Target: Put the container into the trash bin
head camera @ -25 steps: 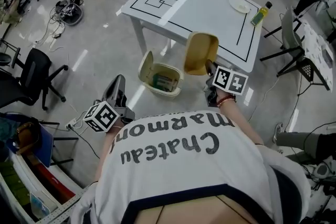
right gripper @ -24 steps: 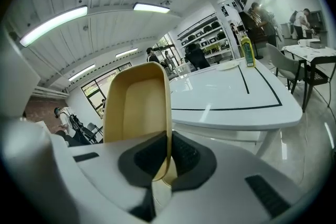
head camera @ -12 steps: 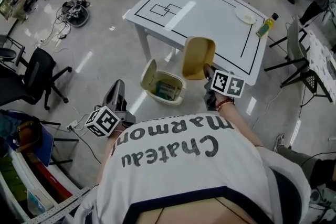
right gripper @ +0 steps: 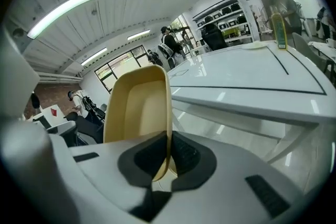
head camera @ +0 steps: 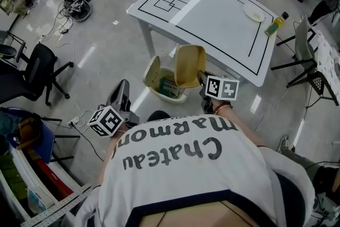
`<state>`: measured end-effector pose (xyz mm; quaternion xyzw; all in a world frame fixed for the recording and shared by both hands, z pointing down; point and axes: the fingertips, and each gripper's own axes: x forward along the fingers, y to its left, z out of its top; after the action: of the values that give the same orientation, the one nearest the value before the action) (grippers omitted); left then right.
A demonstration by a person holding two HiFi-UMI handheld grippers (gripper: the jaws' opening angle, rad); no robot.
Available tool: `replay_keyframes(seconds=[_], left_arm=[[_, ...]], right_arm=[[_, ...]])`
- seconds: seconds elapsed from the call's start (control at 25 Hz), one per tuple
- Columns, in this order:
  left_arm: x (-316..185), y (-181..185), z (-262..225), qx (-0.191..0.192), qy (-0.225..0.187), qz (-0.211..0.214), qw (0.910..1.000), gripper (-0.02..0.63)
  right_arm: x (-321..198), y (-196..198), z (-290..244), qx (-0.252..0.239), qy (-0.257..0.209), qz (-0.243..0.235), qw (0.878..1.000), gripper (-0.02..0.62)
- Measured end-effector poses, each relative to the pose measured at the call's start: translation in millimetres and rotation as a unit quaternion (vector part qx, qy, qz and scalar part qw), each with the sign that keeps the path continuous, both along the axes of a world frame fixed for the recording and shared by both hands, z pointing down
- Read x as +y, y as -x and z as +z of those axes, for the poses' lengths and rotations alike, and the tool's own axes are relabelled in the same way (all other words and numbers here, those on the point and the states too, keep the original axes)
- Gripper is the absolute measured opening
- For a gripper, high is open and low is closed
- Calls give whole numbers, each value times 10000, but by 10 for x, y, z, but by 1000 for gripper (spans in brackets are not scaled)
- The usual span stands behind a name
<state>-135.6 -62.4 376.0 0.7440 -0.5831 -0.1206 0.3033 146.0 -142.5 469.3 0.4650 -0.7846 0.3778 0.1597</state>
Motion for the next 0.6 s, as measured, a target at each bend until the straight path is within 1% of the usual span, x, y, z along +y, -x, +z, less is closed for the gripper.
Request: replay_keyframes(seconds=[0.12,0.16,0.2,0.28,0.4,0.52,0.6], left_arm=[[53,0,92,-418,112,119,9990,21],[53,18,142,-517,174,143,9984,21],[37,49,205,-526,246,134,9982,21],[-11,138,359,-356,437,32,9984,21],[9,267,625,-162,841,-58,9963,21],[-4,389,903,-49,1203,9,9927,21],[-97,456,1086,26,1417,137,9898,22]], right_arm=[[73,167,198,102,235,-190,9995,32],[73,228,270,129,314,-250,9991,32],[58,286,350,160,398,-302,9986,32],[23,384,528,215,619,-367,9972,32],[97,522,789,183,1088,-371,9932,32],[142,661,1043,241,1436,-355,9887,32],[97,744,1210,340,1623,-335,9856,32]])
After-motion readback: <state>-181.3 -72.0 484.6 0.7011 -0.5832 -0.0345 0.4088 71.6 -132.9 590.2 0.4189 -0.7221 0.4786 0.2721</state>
